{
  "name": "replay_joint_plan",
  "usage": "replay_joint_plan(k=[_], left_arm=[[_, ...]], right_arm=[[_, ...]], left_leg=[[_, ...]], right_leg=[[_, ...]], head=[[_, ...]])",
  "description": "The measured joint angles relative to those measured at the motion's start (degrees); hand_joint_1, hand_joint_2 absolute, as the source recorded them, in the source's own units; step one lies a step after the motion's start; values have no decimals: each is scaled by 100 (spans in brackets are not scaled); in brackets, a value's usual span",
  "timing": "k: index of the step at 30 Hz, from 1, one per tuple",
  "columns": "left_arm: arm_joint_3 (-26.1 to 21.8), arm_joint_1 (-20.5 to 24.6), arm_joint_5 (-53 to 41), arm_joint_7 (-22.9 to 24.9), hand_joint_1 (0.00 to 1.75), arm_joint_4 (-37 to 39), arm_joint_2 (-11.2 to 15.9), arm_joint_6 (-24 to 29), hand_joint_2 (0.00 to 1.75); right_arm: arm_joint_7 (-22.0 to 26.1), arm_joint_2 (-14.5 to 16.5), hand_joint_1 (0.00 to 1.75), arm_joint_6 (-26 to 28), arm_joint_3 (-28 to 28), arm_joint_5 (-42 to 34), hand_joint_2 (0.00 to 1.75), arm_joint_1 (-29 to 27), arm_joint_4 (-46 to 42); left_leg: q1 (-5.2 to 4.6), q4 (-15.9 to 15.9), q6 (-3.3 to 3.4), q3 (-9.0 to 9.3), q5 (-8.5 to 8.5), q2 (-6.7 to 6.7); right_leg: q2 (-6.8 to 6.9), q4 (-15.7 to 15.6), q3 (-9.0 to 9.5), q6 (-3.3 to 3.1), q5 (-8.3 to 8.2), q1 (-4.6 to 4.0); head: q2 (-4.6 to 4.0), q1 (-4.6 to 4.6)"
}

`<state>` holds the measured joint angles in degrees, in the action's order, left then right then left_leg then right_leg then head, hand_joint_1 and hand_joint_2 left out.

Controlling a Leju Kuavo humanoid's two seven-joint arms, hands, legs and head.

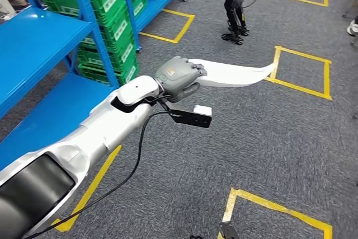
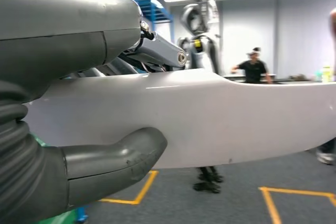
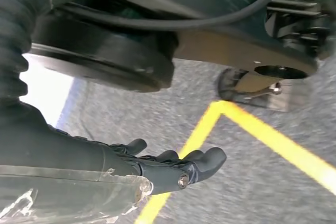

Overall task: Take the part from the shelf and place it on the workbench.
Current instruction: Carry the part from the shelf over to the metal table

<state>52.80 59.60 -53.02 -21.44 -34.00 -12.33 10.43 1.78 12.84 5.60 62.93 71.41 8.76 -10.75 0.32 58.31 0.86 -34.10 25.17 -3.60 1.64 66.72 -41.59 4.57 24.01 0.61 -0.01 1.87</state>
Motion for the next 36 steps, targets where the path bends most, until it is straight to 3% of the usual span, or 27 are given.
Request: replay_joint_plan(k=[2,3,5,6,8,9,11,12,13,15,17,19,20,21,23,25,27,28,29,30,32,33,34,36], left_arm=[[-1,8,14,4,175,-5,11,11,175],[1,11,18,8,175,-5,19,16,175],[7,11,20,18,175,-8,28,21,175],[10,10,19,21,175,-15,30,23,175],[13,7,20,27,175,-30,48,29,175],[15,-2,20,29,175,-34,66,32,175],[27,-44,21,34,175,-34,119,34,175],[39,-70,21,38,175,-34,144,35,175],[51,-90,22,40,175,-35,166,36,175],[72,-103,26,44,175,-48,199,41,175],[79,-99,32,44,175,-66,236,51,175],[86,-109,36,44,175,-77,266,59,175],[90,-115,37,44,175,-85,267,61,175],[92,-120,37,44,175,-94,267,61,175],[93,-119,37,44,175,-115,266,62,175],[93,-127,37,44,175,-126,277,63,175],[95,-147,37,44,175,-128,288,63,175],[96,-155,37,44,175,-128,287,63,175],[96,-158,37,44,175,-130,285,63,175],[97,-157,37,44,175,-135,281,63,175],[96,-147,37,44,175,-146,283,59,175],[97,-141,36,44,175,-151,286,52,175],[100,-136,36,44,175,-154,289,44,175],[114,-135,34,44,175,-167,282,24,175]], right_arm=[[-7,-4,0,2,1,4,175,-8,0],[-6,-5,0,1,2,6,175,-7,0],[-7,-6,0,0,2,11,175,-14,0],[-9,-7,0,1,2,14,175,-25,0],[-14,-10,0,3,3,21,175,-35,0],[-16,-11,0,3,3,25,175,-33,0],[-20,-12,0,1,4,39,175,-28,0],[-24,-12,0,-1,4,50,175,-33,0],[-29,-12,0,-2,4,62,175,-40,0],[-41,-12,0,-1,4,79,175,-46,0],[-47,-12,0,-1,4,88,175,-30,0],[-49,-12,0,1,4,90,175,-27,0],[-49,-12,0,2,4,86,175,-37,0],[-49,-12,0,3,4,82,175,-51,0],[-48,-12,0,4,5,75,175,-57,0],[-42,-12,0,4,7,74,175,-30,0],[-33,-12,0,4,7,74,175,1,0],[-30,-12,0,4,8,74,175,8,0],[-31,-12,0,4,8,75,175,9,0],[-34,-12,0,4,8,76,175,-1,0],[-37,-10,0,2,10,76,175,-25,1],[-35,-8,0,1,10,75,175,-36,1],[-29,-7,0,0,10,75,175,-42,2],[-18,-6,0,1,11,75,175,-62,1]], left_leg=[[-40,10,-52,15,27,-103],[-62,7,-77,22,35,-154],[-78,-14,-127,39,42,-272],[-69,-3,-156,41,72,-253],[-44,278,-204,-80,281,-5],[-33,593,-216,-227,453,167],[-31,1346,-224,-608,753,325],[-31,1560,-225,-735,779,345],[-29,1576,-222,-769,699,354],[-9,1038,-215,-546,309,460],[35,350,-218,-228,10,735],[48,64,-197,-101,-41,857],[48,43,-169,-96,-39,798],[46,32,-134,-95,-54,732],[53,11,-65,-85,-76,596],[31,8,-21,-77,-70,449],[12,11,-4,-70,-55,274],[9,12,-3,-63,-46,192],[9,12,-8,-49,-33,117],[9,13,-23,-28,-14,50],[-22,22,-74,10,31,-60],[-44,26,-101,24,47,-113],[-64,23,-123,32,56,-170],[-69,6,-165,52,71,-293]], right_leg=[[216,-614,357,-65,-164,-40],[256,-727,411,-105,-171,-59],[110,-741,391,-192,-186,-69],[39,-751,381,-226,-200,-62],[-99,-779,378,-304,-232,-34],[-170,-787,375,-331,-242,-22],[-335,-791,370,-358,-251,-14],[-427,-791,369,-361,-253,-11],[-517,-790,369,-357,-257,-8],[-684,-787,368,-334,-270,7],[-830,-765,334,-284,-285,5],[-965,-769,282,-209,-316,16],[-1028,-788,260,-171,-338,31],[-1012,-794,236,-137,-345,35],[-731,-577,108,-89,-211,7],[-355,105,-208,-60,134,-13],[-219,767,-502,-45,374,-7],[-195,831,-514,-42,357,-5],[-169,663,-405,-43,242,-4],[-93,301,-192,-47,64,-5],[163,-418,229,-70,-164,-48],[242,-625,339,-100,-206,-69],[252,-691,363,-135,-192,-92],[101,-710,336,-227,-209,-95]], head=[[0,0],[0,-2],[1,-3],[1,-3],[1,-13],[1,-23],[1,-38],[1,-42],[1,-41],[1,-42],[1,-38],[1,-46],[1,-49],[1,-57],[1,-11],[1,34],[1,35],[1,37],[1,36],[1,38],[1,39],[1,35],[1,28],[1,21]])
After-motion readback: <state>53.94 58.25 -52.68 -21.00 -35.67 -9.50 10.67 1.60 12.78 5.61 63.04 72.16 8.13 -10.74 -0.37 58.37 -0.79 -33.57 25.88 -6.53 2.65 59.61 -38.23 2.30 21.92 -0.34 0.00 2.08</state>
